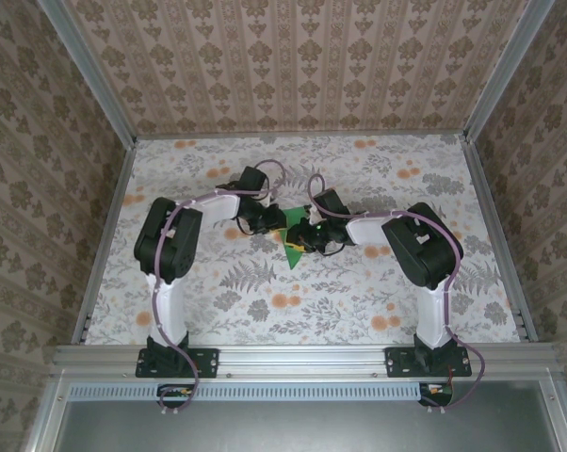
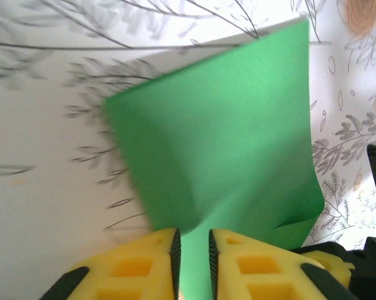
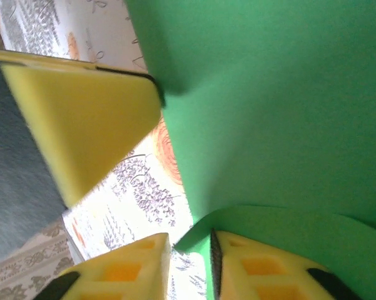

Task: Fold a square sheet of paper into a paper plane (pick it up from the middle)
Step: Third fold the triangle at the center of the table.

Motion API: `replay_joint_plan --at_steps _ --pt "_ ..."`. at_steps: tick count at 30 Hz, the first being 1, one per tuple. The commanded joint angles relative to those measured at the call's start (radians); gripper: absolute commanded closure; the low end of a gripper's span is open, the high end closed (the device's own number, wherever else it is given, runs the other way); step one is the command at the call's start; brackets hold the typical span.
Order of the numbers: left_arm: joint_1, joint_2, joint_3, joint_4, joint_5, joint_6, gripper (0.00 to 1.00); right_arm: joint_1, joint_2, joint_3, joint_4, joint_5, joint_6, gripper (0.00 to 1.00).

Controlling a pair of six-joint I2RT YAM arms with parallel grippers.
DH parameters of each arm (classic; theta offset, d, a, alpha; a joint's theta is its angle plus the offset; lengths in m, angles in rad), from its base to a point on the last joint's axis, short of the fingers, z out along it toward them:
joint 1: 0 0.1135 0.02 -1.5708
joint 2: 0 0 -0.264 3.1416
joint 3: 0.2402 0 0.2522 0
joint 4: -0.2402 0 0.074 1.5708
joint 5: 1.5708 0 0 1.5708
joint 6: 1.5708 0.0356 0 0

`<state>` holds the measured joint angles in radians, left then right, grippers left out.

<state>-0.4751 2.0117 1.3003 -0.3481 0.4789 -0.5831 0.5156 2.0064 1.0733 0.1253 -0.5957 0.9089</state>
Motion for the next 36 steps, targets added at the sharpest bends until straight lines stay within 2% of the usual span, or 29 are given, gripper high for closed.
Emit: replay_joint_plan --at_steps 1,6,9,11,26,32,36 --pt "0.07 -0.106 -0.054 0.011 -0.042 -0.053 0.75 -0.002 0.034 -0.016 -0.092 0.068 -0.012 0.69" --pt "0.11 -0.169 -0.118 0.05 -0.03 -0.069 0.74 -0.002 0.032 -0.014 -0.095 0.07 -0.016 0.68" --pt "0.105 -0.18 -0.128 0.054 -0.009 -0.055 0.78 -0.003 0.031 -0.014 -0.103 0.076 -0.018 0.73" --pt "0.093 -0.183 -0.134 0.06 0.003 -0.049 0.81 -0.003 0.029 -0.015 -0.115 0.084 -0.021 0.79" --pt "-0.045 -0.155 -0.151 0.09 0.093 -0.039 0.97 -0.008 0.025 -0.013 -0.179 0.106 -0.054 0.99" --pt "-0.075 -0.108 -0.133 0.088 0.101 -0.046 1.0 -0.008 0.027 -0.015 -0.179 0.106 -0.053 1.0" --pt "-0.082 -0.085 -0.12 0.059 0.066 -0.047 1.0 -0.008 0.026 -0.016 -0.177 0.106 -0.053 1.0"
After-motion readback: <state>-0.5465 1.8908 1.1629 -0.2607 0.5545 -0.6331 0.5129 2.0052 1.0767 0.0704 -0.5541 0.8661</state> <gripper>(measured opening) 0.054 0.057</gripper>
